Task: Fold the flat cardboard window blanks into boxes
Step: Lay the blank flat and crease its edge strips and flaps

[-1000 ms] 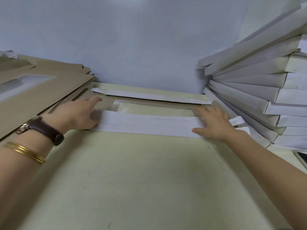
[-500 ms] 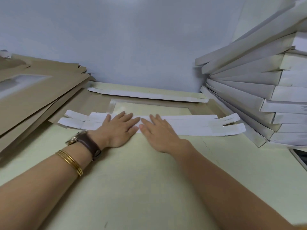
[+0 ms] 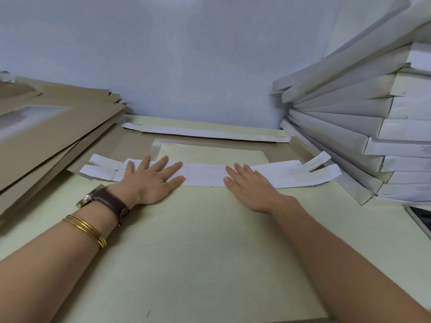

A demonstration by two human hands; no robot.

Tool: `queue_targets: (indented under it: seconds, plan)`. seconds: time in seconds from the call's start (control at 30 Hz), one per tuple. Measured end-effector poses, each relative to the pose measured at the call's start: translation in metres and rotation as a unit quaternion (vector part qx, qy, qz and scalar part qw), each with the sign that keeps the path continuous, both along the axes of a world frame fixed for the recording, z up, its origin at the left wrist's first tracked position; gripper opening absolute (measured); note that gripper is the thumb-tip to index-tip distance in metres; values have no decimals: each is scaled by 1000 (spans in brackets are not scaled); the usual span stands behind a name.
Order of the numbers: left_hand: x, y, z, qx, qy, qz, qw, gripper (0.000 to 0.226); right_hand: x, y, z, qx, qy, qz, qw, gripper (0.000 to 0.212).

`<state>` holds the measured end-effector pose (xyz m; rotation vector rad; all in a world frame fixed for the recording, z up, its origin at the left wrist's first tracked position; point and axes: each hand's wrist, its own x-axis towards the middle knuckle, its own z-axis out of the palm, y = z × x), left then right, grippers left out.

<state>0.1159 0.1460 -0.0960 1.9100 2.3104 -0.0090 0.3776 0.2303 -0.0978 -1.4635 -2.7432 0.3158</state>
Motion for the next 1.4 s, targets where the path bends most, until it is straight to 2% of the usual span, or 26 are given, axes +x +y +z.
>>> queue_targets:
  seconds: [0.17, 0.33, 0.47, 0.63, 0.93, 1.07, 1.4]
  plan:
    - [-14, -10, 2, -8, -5, 25, 1000, 78, 47, 14, 2, 9, -14, -49, 999, 56]
    - [-23, -16, 5, -12, 0, 48, 999, 73, 91, 23, 6, 14, -38, -101, 994, 54]
    - [-31, -21, 5, -13, -4, 63, 998, 84, 110, 27, 6, 23, -61, -130, 989, 53]
    - [-34, -24, 6, -13, -11, 68, 998, 86, 123, 30, 5, 12, -25, -165, 986, 57]
    - [-54, -34, 5, 0, -3, 83, 997, 60, 120, 33, 5, 2, 20, -224, 974, 65]
    - [-56, -31, 3, 7, -8, 94, 996, 60, 119, 37, 5, 12, 19, -238, 971, 71]
    - [-55, -28, 2, 32, -7, 98, 995, 62, 116, 43, 8, -13, -12, -254, 967, 69]
